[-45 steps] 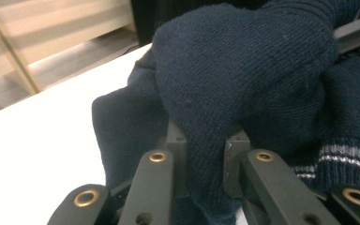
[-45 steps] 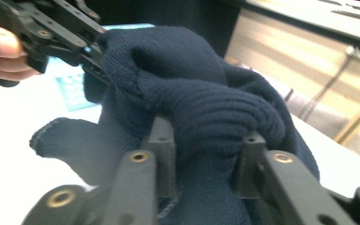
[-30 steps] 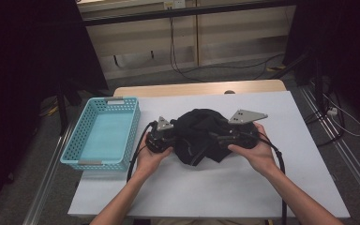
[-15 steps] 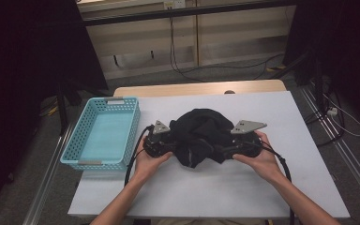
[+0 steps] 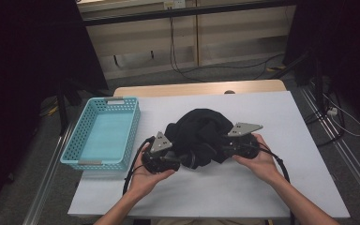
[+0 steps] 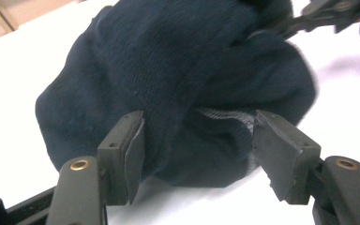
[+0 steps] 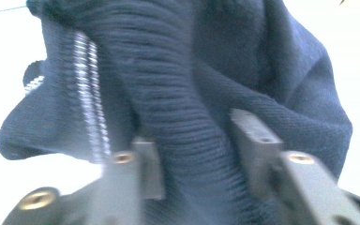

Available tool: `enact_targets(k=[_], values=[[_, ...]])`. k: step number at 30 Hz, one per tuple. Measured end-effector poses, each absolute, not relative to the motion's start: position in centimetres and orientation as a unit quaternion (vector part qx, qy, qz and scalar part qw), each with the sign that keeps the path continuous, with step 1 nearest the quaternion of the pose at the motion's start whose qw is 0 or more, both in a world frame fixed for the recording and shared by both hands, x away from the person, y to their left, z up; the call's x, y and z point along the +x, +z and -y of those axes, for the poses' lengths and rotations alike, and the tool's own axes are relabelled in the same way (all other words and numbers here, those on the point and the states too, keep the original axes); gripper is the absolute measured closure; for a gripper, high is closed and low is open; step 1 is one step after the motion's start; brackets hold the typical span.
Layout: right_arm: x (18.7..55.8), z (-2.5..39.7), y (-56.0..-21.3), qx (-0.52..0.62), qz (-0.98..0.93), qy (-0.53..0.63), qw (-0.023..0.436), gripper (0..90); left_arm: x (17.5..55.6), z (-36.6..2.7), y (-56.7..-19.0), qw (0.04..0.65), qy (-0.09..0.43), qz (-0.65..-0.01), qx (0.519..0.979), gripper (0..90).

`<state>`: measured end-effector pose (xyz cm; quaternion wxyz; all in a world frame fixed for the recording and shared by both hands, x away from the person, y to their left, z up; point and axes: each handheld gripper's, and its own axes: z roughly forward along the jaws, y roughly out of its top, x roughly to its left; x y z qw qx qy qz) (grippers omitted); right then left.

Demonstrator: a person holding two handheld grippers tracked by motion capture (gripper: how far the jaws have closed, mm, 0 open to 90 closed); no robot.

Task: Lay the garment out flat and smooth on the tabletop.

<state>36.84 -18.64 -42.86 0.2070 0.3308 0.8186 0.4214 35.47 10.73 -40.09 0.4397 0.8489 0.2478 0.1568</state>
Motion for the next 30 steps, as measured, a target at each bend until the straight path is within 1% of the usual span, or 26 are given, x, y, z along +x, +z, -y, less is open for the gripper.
enact_targets(k=[1,3,6,9,11,12,13,15,16,17,19,20,23,24,26,27,29,30], values=[[36.8,18.7,-42.7,0.328,-0.817,0.424,0.210,70.6,35.3,-10.7,-39.9,0.443,0.158,-0.244,0.848,36.4],[36.7,18.7,-42.5,0.324,-0.816,0.429,0.211,75.8,34.8,-10.8,-39.6,0.449,0.160,-0.240,0.846,36.3],[36.7,19.0,-41.9,0.324,-0.808,0.442,0.216,78.2,34.4,-10.7,-39.3,0.453,0.154,-0.235,0.846,35.5],[36.9,19.5,-40.8,0.327,-0.798,0.450,0.232,78.9,34.6,-9.9,-39.8,0.447,0.145,-0.227,0.853,36.4],[37.0,20.1,-39.9,0.331,-0.789,0.457,0.244,79.5,34.8,-8.8,-40.4,0.436,0.138,-0.213,0.863,31.6],[37.1,20.4,-39.4,0.332,-0.784,0.461,0.251,79.7,35.0,-7.8,-40.9,0.426,0.122,-0.210,0.871,26.4],[37.2,20.8,-38.9,0.336,-0.777,0.465,0.259,79.8,35.2,-7.3,-41.1,0.406,0.118,-0.209,0.882,20.5],[37.4,21.5,-38.1,0.343,-0.765,0.472,0.271,79.9,36.0,-6.2,-42.0,0.387,0.111,-0.232,0.885,13.7],[37.4,21.8,-37.9,0.347,-0.761,0.475,0.273,79.9,36.5,-5.7,-42.5,0.377,0.115,-0.240,0.887,12.9],[37.5,22.3,-37.6,0.353,-0.754,0.478,0.280,80.0,36.8,-5.6,-42.8,0.372,0.121,-0.241,0.888,14.1],[37.5,23.2,-37.1,0.363,-0.743,0.484,0.285,79.9,37.6,-5.4,-43.3,0.358,0.147,-0.233,0.892,22.3],[37.5,23.6,-37.0,0.367,-0.739,0.486,0.287,80.0,38.0,-5.4,-43.6,0.356,0.155,-0.234,0.891,24.6],[37.6,24.8,-36.7,0.381,-0.727,0.493,0.289,80.0,38.4,-5.4,-43.9,0.340,0.164,-0.234,0.896,37.7],[37.6,25.0,-36.7,0.383,-0.726,0.494,0.287,80.0,38.3,-5.3,-44.1,0.333,0.174,-0.232,0.897,42.8],[37.7,25.1,-36.8,0.387,-0.725,0.493,0.285,80.0,38.4,-5.4,-44.2,0.332,0.171,-0.228,0.899,57.1],[37.7,25.1,-36.9,0.387,-0.727,0.492,0.284,80.0,38.5,-5.5,-44.1,0.337,0.167,-0.230,0.898,62.2],[37.6,24.9,-36.9,0.383,-0.730,0.490,0.285,80.0,38.6,-6.1,-43.5,0.352,0.157,-0.238,0.891,69.0],[37.6,24.8,-36.9,0.381,-0.731,0.490,0.284,79.9,38.6,-6.4,-43.1,0.366,0.152,-0.244,0.885,70.2]])
